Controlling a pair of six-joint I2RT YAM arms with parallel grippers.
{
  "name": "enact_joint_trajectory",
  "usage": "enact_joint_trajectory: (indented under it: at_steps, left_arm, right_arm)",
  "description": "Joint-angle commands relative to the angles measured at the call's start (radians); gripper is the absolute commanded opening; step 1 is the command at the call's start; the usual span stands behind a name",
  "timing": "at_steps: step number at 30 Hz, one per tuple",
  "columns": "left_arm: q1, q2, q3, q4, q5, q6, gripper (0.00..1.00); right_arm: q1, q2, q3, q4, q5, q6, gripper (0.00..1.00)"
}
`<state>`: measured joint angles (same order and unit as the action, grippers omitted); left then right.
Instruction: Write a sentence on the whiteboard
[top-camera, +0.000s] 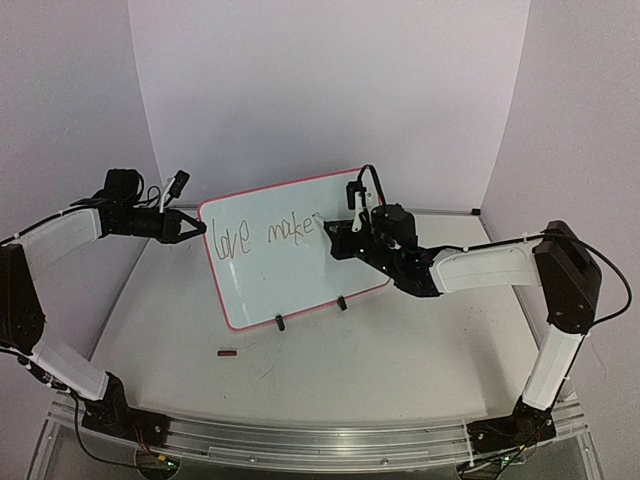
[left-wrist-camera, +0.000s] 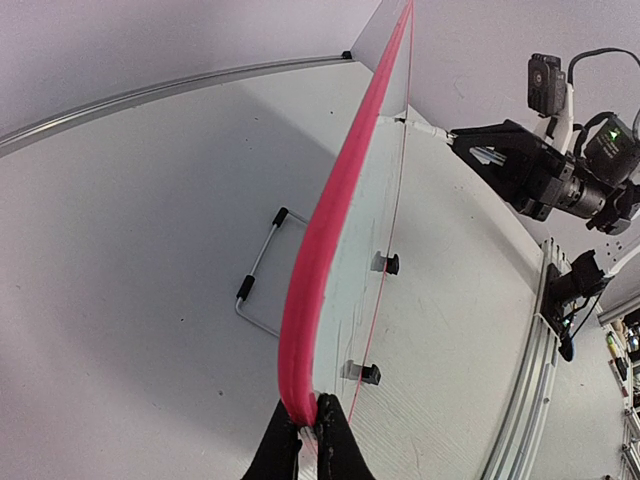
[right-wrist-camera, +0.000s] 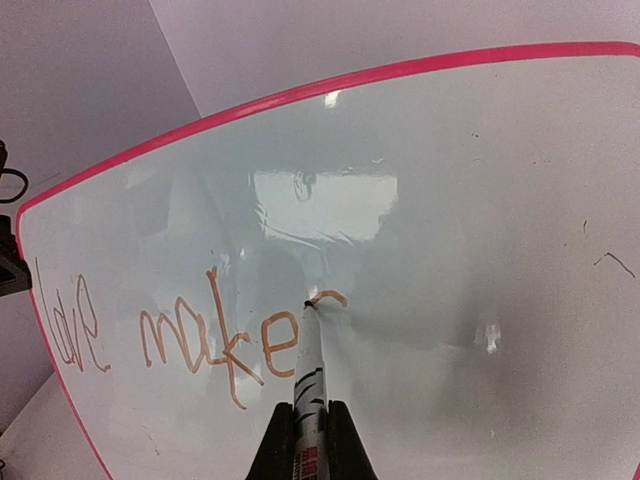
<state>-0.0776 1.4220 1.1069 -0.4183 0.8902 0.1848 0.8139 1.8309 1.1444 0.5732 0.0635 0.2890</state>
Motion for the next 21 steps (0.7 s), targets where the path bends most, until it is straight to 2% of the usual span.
enact_joint_trajectory:
  at_steps: [1, 21]
  left_arm:
    - [-0.003, 0.02, 0.026, -0.015, -0.045, 0.046, 0.0]
    - [-0.003, 0.019, 0.025, -0.016, -0.044, 0.045, 0.0]
  right_arm:
    - [-0.003, 0.0, -0.02, -0.011, -0.017, 0.0, 0.0]
    - [-0.002, -0.036, -0.085, -0.014, 0.095, 0.028, 0.0]
